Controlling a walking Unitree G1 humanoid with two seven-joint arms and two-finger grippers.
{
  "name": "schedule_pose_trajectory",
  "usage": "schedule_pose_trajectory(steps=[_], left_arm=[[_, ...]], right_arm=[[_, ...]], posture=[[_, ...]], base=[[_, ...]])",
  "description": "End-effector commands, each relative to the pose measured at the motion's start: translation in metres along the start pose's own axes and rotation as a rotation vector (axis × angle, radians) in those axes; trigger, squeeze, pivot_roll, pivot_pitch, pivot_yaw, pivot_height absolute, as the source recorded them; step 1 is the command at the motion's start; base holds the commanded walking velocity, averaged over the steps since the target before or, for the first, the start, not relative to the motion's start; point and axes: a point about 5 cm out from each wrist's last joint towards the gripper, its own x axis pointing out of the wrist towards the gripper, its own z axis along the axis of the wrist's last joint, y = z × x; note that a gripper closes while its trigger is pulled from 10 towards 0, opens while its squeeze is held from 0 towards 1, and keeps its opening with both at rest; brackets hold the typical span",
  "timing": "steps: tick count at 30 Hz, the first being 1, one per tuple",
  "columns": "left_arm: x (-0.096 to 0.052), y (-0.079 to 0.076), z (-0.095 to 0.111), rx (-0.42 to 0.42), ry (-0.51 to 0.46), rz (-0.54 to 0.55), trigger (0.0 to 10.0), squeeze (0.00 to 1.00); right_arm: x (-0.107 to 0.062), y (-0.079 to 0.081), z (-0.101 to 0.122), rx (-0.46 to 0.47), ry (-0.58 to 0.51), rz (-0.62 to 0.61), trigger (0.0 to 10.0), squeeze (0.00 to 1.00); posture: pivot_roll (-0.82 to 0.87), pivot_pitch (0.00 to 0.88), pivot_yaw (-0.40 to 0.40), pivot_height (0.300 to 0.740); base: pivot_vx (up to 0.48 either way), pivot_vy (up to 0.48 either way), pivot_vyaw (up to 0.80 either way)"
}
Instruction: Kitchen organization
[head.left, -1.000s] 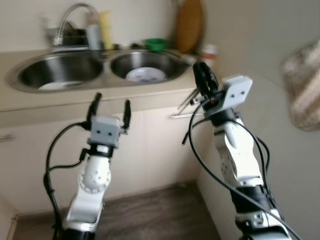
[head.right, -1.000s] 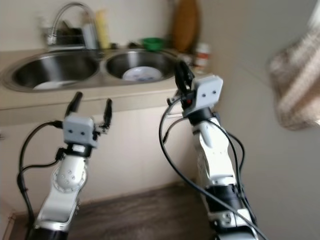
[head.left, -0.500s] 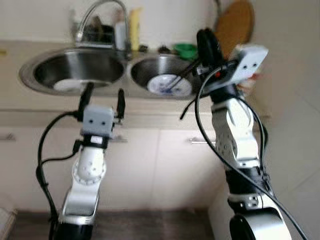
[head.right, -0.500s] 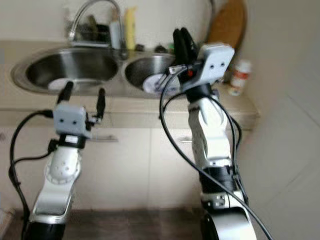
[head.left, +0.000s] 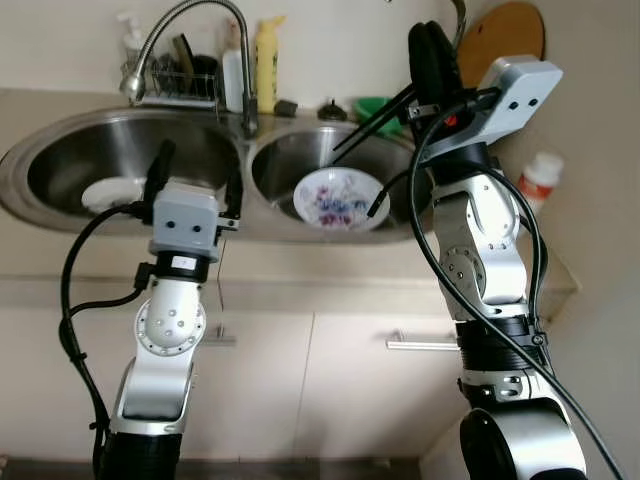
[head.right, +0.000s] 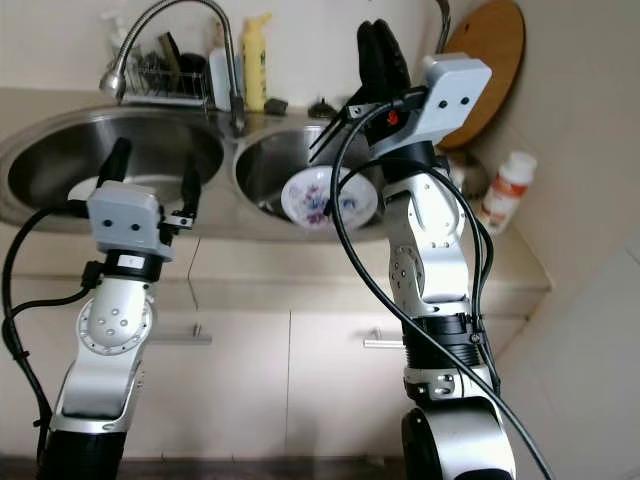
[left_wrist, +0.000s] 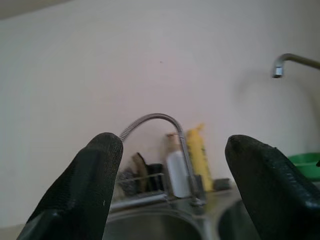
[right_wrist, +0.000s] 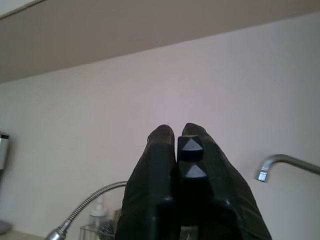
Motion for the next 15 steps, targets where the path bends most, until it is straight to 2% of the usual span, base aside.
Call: schedule_pose_trajectory(steps=[1, 3, 4, 5, 6, 13, 15], left_arm=[[0.001, 0.003, 0.003, 0.005, -0.005, 0.008, 10.0, 0.00], [0.001, 0.003, 0.002, 0.008, 0.004, 0.010, 10.0, 0.00], [0.001, 0.003, 0.002, 0.009, 0.003, 0.011, 10.0, 0.00], [0.001, 0.002, 0.002, 0.010, 0.002, 0.010, 10.0, 0.00], [0.002, 0.002, 0.002, 0.018, 0.004, 0.009, 10.0, 0.00], [-0.001, -0.002, 0.002, 0.023, 0.008, -0.009, 10.0, 0.00], [-0.001, -0.003, 0.001, 0.020, 0.011, -0.011, 10.0, 0.00]], right_arm=[[0.001, 0.006, -0.007, 0.019, 0.031, 0.009, 0.0, 0.00], [-0.001, 0.002, -0.016, 0.024, 0.081, -0.016, 0.0, 0.00], [-0.002, -0.001, -0.023, 0.028, 0.119, -0.038, 2.9, 0.00], [-0.003, -0.003, -0.027, 0.031, 0.144, -0.053, 2.9, 0.00], [-0.003, -0.006, -0.033, 0.028, 0.179, -0.076, 10.0, 0.00], [-0.011, -0.026, -0.062, -0.018, 0.341, -0.197, 10.0, 0.00], [-0.020, -0.031, -0.077, -0.018, 0.444, -0.228, 10.0, 0.00]], posture=[[0.11, 0.000, -0.077, 0.740], [0.11, 0.000, -0.078, 0.740], [0.11, 0.000, -0.078, 0.740], [0.11, 0.000, -0.078, 0.740], [0.12, 0.000, -0.080, 0.740], [0.13, 0.000, -0.084, 0.740], [0.13, 0.000, -0.086, 0.740]], base=[[0.435, 0.000, 0.00], [0.360, 0.000, 0.00], [0.000, 0.000, 0.00], [0.000, 0.000, 0.00], [0.000, 0.000, 0.00], [0.000, 0.000, 0.00], [0.000, 0.000, 0.00]])
